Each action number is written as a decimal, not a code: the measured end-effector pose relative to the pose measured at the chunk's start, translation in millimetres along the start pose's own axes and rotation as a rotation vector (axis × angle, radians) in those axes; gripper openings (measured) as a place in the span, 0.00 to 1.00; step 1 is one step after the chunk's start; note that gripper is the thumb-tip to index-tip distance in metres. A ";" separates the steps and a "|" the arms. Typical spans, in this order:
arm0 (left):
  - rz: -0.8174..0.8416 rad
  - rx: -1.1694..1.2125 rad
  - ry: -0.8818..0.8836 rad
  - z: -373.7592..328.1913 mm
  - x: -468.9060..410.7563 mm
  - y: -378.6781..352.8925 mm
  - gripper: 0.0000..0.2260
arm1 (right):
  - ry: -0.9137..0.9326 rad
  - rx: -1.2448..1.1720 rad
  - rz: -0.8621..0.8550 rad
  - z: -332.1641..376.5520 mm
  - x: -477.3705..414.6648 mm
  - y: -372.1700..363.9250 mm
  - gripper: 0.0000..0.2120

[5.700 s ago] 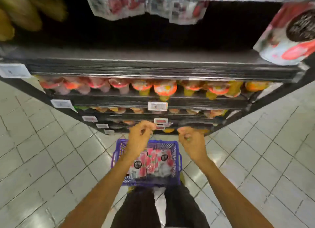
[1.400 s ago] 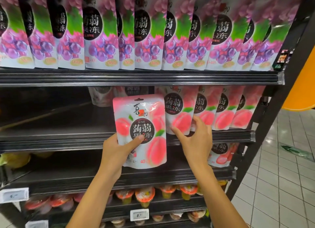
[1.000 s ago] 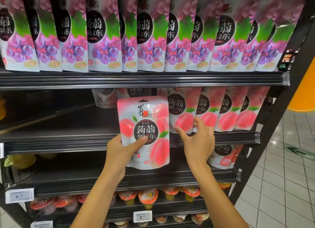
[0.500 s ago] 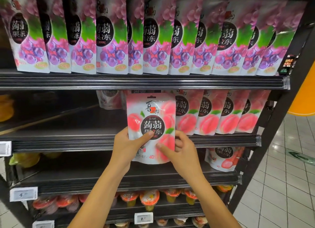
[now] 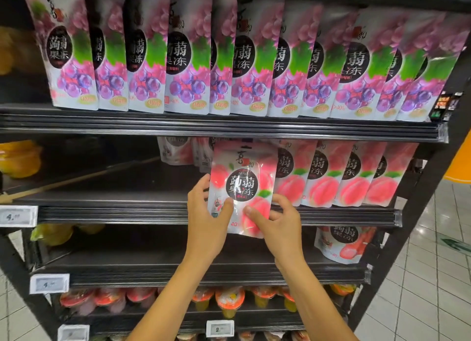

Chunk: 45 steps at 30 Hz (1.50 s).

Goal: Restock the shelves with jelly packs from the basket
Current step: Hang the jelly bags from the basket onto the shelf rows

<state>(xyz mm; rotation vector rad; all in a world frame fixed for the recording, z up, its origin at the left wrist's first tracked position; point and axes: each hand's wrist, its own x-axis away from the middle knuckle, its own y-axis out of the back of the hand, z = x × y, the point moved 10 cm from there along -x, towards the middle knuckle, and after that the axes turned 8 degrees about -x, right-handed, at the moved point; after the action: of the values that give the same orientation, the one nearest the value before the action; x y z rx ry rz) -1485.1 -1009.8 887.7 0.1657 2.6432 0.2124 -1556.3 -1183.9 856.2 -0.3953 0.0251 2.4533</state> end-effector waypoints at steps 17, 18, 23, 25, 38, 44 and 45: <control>0.160 -0.413 -0.172 -2.9 10.6 -45.6 0.22 | 0.190 0.191 -0.138 29.1 -28.4 -6.4 0.18; 0.153 -0.445 -0.184 -2.5 11.3 -46.5 0.23 | 0.204 0.207 -0.126 27.7 -26.5 -5.4 0.19; 0.143 -0.543 -0.215 0.4 14.7 -50.7 0.24 | 0.330 0.454 -0.226 28.7 -11.2 7.8 0.23; 0.160 -0.577 -0.220 2.1 14.7 -53.5 0.25 | 0.356 0.519 -0.243 31.8 -9.7 8.5 0.23; -0.012 -0.278 -0.222 25.8 52.6 6.8 0.09 | 0.440 0.340 -0.225 -3.6 45.0 1.8 0.15; 0.179 -0.247 0.111 154.0 114.1 38.8 0.10 | 0.007 0.343 -0.057 -142.7 116.9 -20.1 0.11; 0.222 -0.252 0.203 185.7 132.5 43.8 0.10 | -0.087 0.364 -0.043 -173.8 134.9 -21.2 0.10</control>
<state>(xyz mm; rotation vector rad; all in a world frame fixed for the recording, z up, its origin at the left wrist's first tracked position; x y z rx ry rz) -1510.1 -923.9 673.3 0.3698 2.7639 0.6650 -1596.4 -1106.2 653.2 -0.1268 0.4145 2.3558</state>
